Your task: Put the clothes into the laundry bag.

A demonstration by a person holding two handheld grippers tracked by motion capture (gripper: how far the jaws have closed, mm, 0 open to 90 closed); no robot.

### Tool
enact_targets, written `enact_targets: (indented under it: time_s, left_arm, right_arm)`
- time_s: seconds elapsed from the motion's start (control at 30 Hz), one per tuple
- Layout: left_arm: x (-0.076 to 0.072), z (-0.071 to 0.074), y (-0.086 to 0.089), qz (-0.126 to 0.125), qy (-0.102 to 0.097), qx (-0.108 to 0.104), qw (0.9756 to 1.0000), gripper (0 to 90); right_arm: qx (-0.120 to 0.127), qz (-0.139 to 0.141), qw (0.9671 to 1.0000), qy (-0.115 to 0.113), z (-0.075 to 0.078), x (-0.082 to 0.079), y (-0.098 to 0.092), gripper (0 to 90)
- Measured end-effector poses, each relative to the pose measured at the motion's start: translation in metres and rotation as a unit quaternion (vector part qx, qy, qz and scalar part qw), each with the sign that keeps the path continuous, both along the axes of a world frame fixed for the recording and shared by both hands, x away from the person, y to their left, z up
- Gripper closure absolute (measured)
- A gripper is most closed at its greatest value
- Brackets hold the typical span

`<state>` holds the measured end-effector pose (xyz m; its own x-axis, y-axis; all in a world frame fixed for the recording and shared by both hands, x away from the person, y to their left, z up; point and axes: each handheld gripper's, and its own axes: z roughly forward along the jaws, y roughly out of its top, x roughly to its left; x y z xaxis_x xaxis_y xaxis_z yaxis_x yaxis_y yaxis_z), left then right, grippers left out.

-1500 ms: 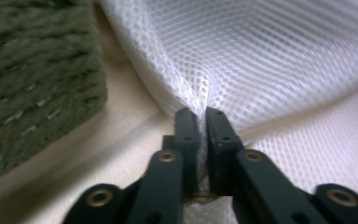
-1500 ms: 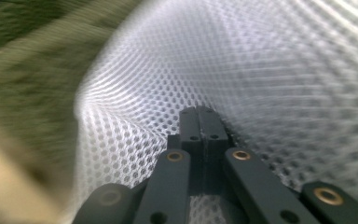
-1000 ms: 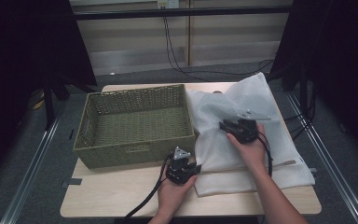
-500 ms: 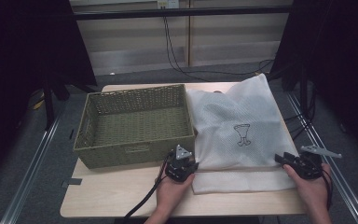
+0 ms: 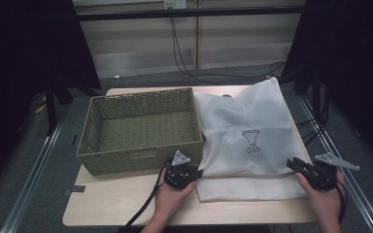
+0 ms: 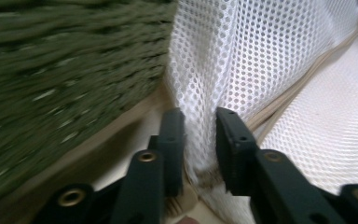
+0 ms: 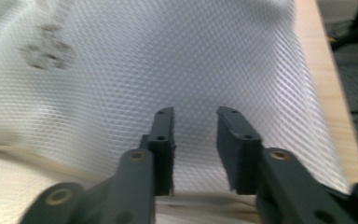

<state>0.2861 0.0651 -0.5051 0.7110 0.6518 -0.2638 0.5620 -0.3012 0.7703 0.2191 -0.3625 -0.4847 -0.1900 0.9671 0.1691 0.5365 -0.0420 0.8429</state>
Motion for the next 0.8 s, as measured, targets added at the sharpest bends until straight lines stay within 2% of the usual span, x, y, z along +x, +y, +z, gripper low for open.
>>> enact_targets:
  time_s: [0.07, 0.23, 0.3, 0.4, 0.53, 0.6, 0.63, 0.67, 0.77, 0.8]
  left_arm:
    - [-0.006, 0.001, 0.010, 0.003, -0.012, -0.009, 0.9999, 64.2]
    - [-0.020, 0.003, 0.043, -0.007, -0.027, -0.034, 0.9990, 43.9]
    - [-0.024, 0.004, 0.055, -0.005, -0.031, -0.040, 0.9987, 33.9]
    - [-0.026, 0.007, 0.078, 0.005, -0.043, -0.046, 0.9980, 25.1]
    - [-0.022, 0.007, 0.102, 0.015, -0.050, -0.035, 0.9980, 10.0]
    - [-0.020, 0.008, 0.119, 0.023, -0.053, -0.034, 0.9977, 5.5]
    - [-0.021, 0.008, 0.125, 0.027, -0.055, -0.035, 0.9975, 3.7]
    - [-0.021, 0.008, 0.132, 0.030, -0.054, -0.039, 0.9973, 2.3]
    - [-0.024, 0.009, 0.154, 0.016, -0.061, -0.056, 0.9964, 0.0]
    - [-0.025, 0.009, 0.158, 0.017, -0.062, -0.053, 0.9965, 0.0]
  right_arm:
    - [0.009, 0.017, 0.9998, -0.005, 0.003, -0.005, 0.008, 60.1]
    - [0.004, 0.067, 0.9976, 0.016, -0.009, -0.007, 0.030, 44.0]
    - [0.010, 0.086, 0.9962, 0.013, -0.010, -0.007, 0.037, 37.2]
    - [0.019, 0.107, 0.9940, 0.011, -0.008, -0.005, 0.047, 23.9]
    - [0.011, 0.121, 0.9923, 0.023, -0.010, -0.002, 0.058, 1.3]
    - [0.003, 0.128, 0.9914, 0.027, -0.011, -0.002, 0.061, 0.0]
    - [-0.003, 0.131, 0.9911, 0.023, -0.011, -0.003, 0.062, 0.0]
    - [-0.001, 0.132, 0.9910, 0.023, -0.012, -0.004, 0.062, 0.0]
    - [0.009, 0.134, 0.9906, 0.029, -0.014, -0.003, 0.059, 0.0]
    - [0.009, 0.132, 0.9908, 0.029, -0.015, -0.003, 0.058, 0.0]
